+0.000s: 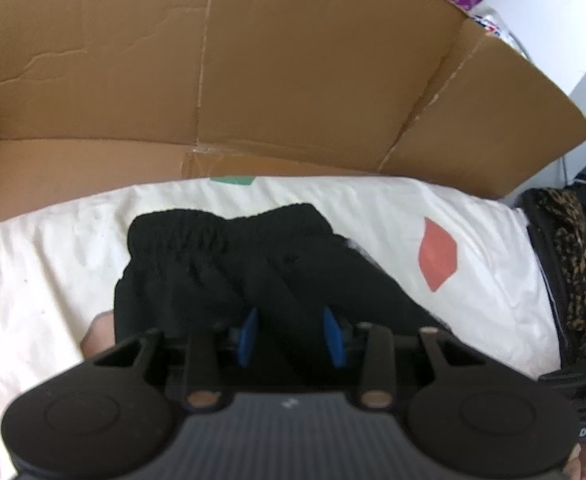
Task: Fold clothes
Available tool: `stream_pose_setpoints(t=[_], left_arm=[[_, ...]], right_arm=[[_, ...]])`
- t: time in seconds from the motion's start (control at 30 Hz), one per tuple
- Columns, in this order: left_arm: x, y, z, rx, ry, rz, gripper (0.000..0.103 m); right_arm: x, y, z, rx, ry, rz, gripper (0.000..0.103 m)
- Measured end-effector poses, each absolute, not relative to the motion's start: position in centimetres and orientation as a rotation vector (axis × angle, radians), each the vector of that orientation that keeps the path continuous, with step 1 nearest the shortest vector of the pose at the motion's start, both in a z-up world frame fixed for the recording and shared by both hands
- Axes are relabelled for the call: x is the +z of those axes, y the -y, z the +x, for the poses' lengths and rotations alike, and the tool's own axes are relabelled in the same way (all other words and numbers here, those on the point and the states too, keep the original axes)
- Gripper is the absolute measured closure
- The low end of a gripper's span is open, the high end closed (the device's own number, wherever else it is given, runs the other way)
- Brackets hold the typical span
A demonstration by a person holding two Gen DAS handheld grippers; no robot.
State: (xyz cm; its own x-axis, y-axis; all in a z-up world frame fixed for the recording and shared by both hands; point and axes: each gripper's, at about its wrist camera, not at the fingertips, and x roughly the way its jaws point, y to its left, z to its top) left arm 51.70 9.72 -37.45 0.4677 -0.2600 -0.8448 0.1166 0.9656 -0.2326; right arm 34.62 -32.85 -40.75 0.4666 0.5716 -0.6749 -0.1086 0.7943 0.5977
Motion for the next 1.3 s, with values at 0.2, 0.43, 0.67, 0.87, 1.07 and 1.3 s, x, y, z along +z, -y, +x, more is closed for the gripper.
stream_pose_setpoints(t=[0.2,0.43,0.67,0.87,1.07,1.3], left_arm=[[-37.5,-8.8,52.5,-0.252,-1.049,-0.114,0.065],[-38.6,-7.6,53.8,-0.258,-1.079,-0.059,0.065],[-39.1,-7.3,54.7,-0.270,-1.085,-0.043,0.065],[-38.9,-7.0,54.4,-0.273,-1.063,-0.019,0.065],[-38.4,-7.0,54.2,-0.337,-1.057,-0.022,0.065],[-38.2,-6.6,54.5,-0.363,-1.065,-0.002,0.067]], right_arm=[[-40.6,33.6,34.5,0.390,-1.004,0.517,0.098],[-42.2,33.6,35.0,0.348,-1.040,0.554,0.094],[-41.1,32.1,36.6,0.411,-1.000,0.552,0.080],[-41.3,31.6,38.2,0.387,-1.003,0.544,0.096],[-40.1,31.6,38.1,0.368,-0.970,0.519,0.097],[-40.6,32.5,38.2,0.330,-0.987,0.520,0.097]])
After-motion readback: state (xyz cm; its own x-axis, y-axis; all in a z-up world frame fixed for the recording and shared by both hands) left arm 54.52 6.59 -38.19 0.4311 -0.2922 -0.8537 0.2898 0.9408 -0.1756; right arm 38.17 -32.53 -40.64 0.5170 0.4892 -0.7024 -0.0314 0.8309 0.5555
